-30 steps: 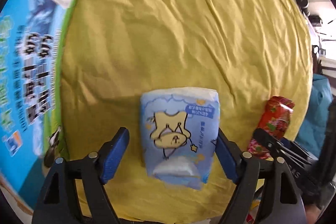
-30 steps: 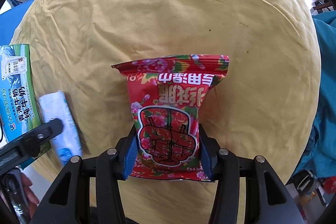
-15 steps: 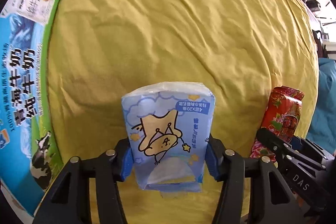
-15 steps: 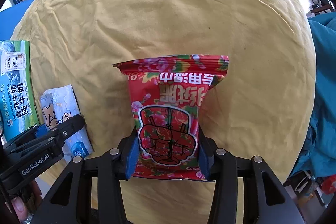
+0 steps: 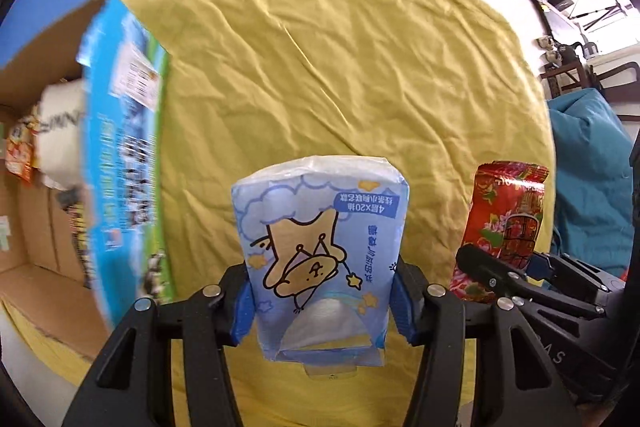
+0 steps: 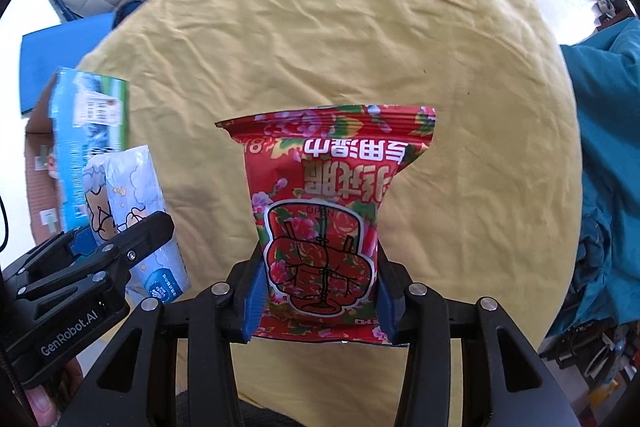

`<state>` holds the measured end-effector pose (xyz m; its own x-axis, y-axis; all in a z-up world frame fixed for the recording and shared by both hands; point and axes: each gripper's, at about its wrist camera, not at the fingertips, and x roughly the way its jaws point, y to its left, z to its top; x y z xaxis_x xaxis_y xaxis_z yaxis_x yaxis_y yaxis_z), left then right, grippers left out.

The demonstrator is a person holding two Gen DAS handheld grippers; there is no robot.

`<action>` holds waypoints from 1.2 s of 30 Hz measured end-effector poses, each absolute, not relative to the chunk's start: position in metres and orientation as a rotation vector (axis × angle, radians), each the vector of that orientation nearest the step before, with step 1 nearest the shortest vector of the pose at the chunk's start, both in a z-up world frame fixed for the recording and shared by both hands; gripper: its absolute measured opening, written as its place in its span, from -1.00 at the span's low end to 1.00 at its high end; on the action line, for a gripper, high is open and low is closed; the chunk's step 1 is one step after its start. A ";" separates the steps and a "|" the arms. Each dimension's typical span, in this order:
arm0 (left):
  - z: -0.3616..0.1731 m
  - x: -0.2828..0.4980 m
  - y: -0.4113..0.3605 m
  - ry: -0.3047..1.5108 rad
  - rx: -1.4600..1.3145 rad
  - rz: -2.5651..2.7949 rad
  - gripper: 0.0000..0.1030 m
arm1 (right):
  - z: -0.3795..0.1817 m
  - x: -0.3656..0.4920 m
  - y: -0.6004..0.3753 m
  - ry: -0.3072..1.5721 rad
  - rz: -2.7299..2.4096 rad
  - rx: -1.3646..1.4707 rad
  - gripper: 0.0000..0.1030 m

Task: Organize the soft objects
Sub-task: 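Carry the blue tissue pack and red packet together over the box, then lower both packets into the box and open both tools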

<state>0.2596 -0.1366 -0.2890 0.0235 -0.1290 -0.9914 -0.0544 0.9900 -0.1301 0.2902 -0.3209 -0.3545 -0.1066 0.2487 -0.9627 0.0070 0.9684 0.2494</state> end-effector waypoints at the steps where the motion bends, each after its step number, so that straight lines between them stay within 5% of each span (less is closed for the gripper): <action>1: -0.280 0.263 -0.130 1.537 -0.144 -0.063 0.01 | -0.346 0.287 -0.318 1.655 0.206 0.198 -0.09; 23: -0.185 0.217 0.101 1.384 -0.170 -0.037 0.01 | -0.208 0.240 -0.116 1.459 0.349 0.251 -0.09; 36: -0.255 0.226 0.215 1.540 -0.255 0.017 0.01 | -0.239 0.224 0.038 1.519 0.443 0.185 -0.09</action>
<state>0.2256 0.2146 -0.2547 0.0361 -0.1485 -0.9882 -0.1704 0.9735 -0.1525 0.2245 0.0376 -0.2390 -0.0084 0.3915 -0.9201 -0.1645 0.9071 0.3875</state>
